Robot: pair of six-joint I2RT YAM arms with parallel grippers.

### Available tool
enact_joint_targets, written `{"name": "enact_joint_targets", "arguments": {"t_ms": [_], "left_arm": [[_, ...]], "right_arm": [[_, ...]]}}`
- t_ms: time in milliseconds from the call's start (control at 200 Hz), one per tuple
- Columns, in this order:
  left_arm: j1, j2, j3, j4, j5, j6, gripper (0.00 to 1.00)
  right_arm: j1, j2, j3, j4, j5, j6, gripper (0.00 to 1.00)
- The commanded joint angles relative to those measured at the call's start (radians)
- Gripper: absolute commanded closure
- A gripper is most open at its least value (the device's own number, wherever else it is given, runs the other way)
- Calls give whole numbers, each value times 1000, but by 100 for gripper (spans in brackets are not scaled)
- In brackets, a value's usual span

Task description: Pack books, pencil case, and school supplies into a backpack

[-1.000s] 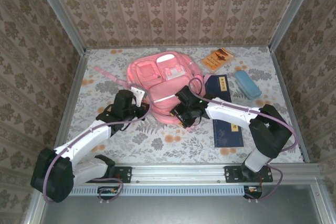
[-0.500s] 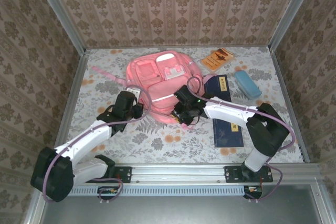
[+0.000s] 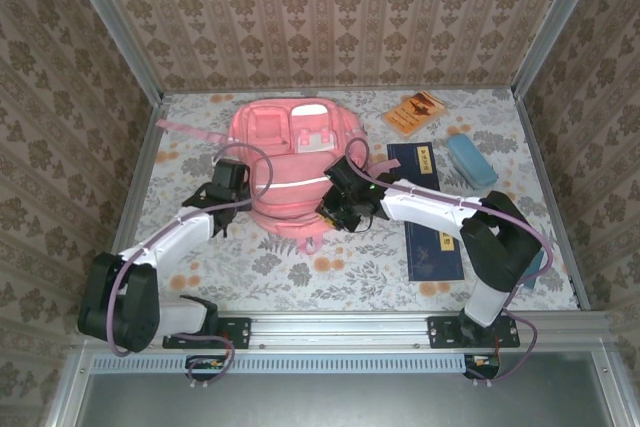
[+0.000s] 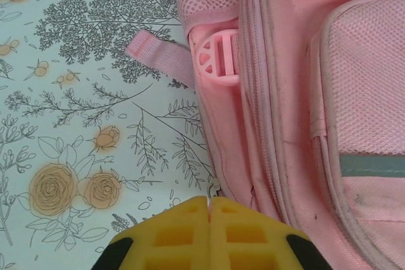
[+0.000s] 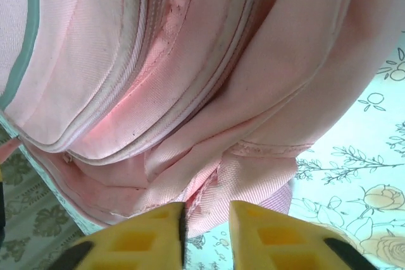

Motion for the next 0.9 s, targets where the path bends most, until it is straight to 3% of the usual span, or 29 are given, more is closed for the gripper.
{"name": "enact_joint_targets", "arguments": {"t_ms": [0, 40, 100, 230, 515, 670, 895], "left_arm": [[14, 3, 62, -112, -36, -51, 82], [21, -1, 81, -159, -55, -79, 64], [31, -19, 96, -205, -50, -97, 46], [35, -96, 114, -248, 29, -102, 22], [12, -228, 144, -258, 245, -97, 0], [-9, -233, 164, -271, 291, -104, 0], [-67, -210, 198, -285, 300, -129, 0]], "right_arm": [[2, -7, 79, -86, 44, -145, 58], [-3, -20, 89, -112, 70, -190, 51], [-14, -52, 83, -129, 102, -257, 43], [-60, -120, 80, -214, 193, -418, 30], [-310, -190, -57, -348, 290, -689, 19], [-415, -189, -168, -354, 255, -724, 18], [-426, -193, -283, -296, 196, -696, 18]]}}
